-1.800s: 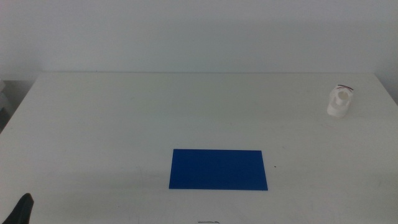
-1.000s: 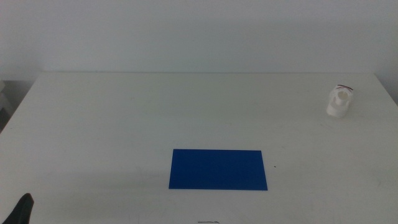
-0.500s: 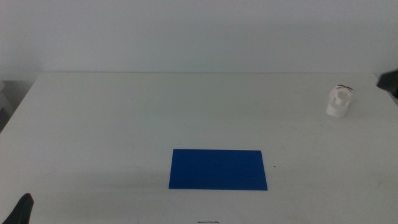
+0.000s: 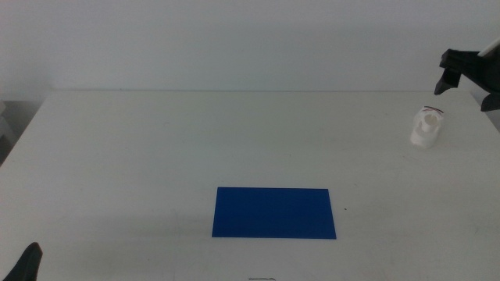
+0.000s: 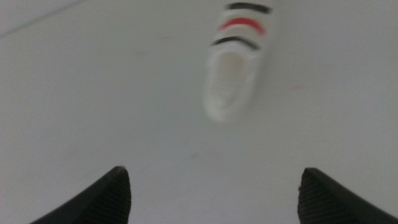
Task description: Use one arm to grab the shoe from the table and place it on the mat.
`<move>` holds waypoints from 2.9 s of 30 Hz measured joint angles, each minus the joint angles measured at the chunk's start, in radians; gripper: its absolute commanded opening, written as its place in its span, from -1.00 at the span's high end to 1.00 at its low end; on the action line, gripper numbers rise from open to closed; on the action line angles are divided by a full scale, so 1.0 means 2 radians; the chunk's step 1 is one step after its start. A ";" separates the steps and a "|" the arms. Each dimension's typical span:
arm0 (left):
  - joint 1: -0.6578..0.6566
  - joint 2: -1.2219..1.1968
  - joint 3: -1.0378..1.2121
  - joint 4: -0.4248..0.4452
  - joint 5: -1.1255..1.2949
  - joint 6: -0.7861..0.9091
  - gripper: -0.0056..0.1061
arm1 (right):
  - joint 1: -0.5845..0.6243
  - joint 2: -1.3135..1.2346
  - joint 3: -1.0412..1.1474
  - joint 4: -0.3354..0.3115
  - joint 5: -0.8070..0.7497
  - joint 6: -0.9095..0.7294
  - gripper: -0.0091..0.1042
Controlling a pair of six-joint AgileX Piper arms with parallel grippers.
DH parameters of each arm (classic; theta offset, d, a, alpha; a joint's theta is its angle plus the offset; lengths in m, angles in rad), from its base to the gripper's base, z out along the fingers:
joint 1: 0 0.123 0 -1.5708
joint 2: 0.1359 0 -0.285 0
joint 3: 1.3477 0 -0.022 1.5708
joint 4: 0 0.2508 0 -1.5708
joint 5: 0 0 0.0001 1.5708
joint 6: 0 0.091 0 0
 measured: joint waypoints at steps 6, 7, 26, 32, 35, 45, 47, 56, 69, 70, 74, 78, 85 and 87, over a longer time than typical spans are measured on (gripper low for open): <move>0.000 0.000 0.000 0.000 0.000 0.000 -0.78 | 0.000 0.119 -0.138 -0.083 0.076 0.087 -0.82; 0.000 0.000 0.000 0.000 0.000 0.000 -0.78 | 0.000 0.137 -0.158 -0.088 0.081 0.093 -0.82; 0.000 0.000 0.000 0.000 0.000 0.000 -0.78 | 0.001 0.306 -0.289 -0.075 0.084 0.130 -0.67; 0.000 0.000 0.000 0.000 0.000 0.000 -0.78 | 0.001 0.316 -0.289 -0.075 0.075 0.133 -0.14; 0.000 0.000 0.000 0.000 0.000 0.000 -0.78 | 0.001 0.316 -0.289 -0.078 0.070 0.133 0.48; 0.000 0.000 0.000 0.000 0.000 0.000 -0.78 | 0.014 0.292 -0.287 -0.107 0.092 0.086 0.86; 0.000 0.000 0.000 0.000 0.000 0.000 -0.78 | 0.028 0.268 -0.275 -0.128 0.097 0.086 0.86; 0.000 0.000 0.000 0.000 0.000 0.000 -0.78 | 0.140 0.105 -0.084 -0.139 0.070 0.156 0.86; 0.000 0.000 0.000 0.000 0.000 0.000 -0.78 | 0.358 0.046 0.011 -0.145 0.014 0.315 0.86; 0.000 0.000 0.000 0.000 0.000 0.000 -0.78 | 0.372 0.048 0.011 -0.149 0.010 0.327 0.86; 0.000 0.000 0.000 0.000 0.000 0.000 -0.78 | 0.406 0.060 0.011 -0.167 0.002 0.385 0.86; 0.000 0.000 0.000 0.000 0.000 0.000 -0.78 | 0.416 0.069 0.011 -0.172 0.004 0.418 0.86; 0.000 0.000 0.000 0.000 0.000 0.000 -0.78 | 0.417 0.073 0.011 -0.172 0.005 0.388 0.86; 0.000 0.000 0.000 0.000 0.000 0.000 -0.78 | 0.417 0.073 0.011 -0.172 0.005 0.347 0.86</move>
